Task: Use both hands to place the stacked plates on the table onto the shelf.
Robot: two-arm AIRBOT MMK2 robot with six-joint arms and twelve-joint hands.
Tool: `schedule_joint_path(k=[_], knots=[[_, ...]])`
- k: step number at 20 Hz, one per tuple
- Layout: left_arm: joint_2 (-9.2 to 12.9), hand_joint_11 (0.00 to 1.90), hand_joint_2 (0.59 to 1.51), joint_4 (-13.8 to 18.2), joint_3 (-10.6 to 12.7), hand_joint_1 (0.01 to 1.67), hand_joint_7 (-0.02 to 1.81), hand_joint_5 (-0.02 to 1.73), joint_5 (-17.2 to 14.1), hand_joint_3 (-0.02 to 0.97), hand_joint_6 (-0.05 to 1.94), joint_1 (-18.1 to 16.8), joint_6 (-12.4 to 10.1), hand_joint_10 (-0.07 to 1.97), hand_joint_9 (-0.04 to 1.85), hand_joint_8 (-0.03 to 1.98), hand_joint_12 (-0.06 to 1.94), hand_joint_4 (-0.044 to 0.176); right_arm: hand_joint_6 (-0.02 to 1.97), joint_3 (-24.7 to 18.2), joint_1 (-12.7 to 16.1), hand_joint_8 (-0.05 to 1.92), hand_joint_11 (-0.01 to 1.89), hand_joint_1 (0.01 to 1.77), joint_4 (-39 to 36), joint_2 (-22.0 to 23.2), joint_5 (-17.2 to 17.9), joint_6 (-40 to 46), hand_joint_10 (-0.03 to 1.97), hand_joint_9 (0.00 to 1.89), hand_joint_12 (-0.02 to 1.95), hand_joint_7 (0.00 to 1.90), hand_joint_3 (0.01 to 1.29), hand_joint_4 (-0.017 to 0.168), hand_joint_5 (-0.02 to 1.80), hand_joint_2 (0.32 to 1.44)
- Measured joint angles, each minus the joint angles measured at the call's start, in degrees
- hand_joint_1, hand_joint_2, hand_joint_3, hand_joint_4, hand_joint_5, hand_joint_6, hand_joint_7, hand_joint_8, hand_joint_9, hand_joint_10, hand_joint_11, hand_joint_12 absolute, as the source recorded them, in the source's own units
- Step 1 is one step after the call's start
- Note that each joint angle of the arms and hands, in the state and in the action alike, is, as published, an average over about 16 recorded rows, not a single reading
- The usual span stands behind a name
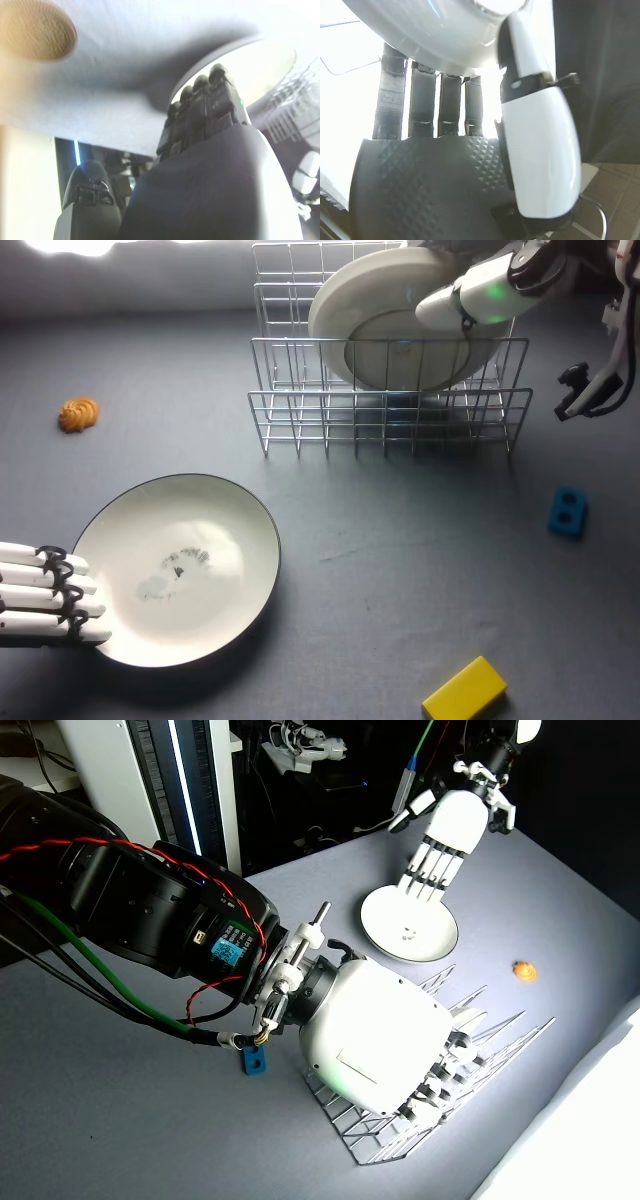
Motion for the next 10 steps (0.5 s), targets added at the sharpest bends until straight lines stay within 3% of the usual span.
schedule_joint_path(k=[4,10], knots=[[0.0,0.02,1.134,-2.8,-0.1,0.02,0.02,0.02,1.9,0.019,0.0,-0.7,0.0,0.01,0.02,0.01,0.01,0.003,0.41,0.0,0.5,0.17,0.45,1.13,-0.7,0.1,0.1,0.1,0.41,0.79,1.29,0.85,0.01,-0.005,0.71,1.08],[-0.1,0.02,1.135,-7.7,-1.6,0.02,0.02,0.02,7.1,0.018,0.01,-2.0,0.1,0.0,0.01,0.01,0.01,0.002,0.18,-0.5,2.4,0.07,0.3,1.09,-4.4,0.9,0.6,0.2,0.37,0.68,1.33,0.8,0.01,-0.004,0.71,1.05]])
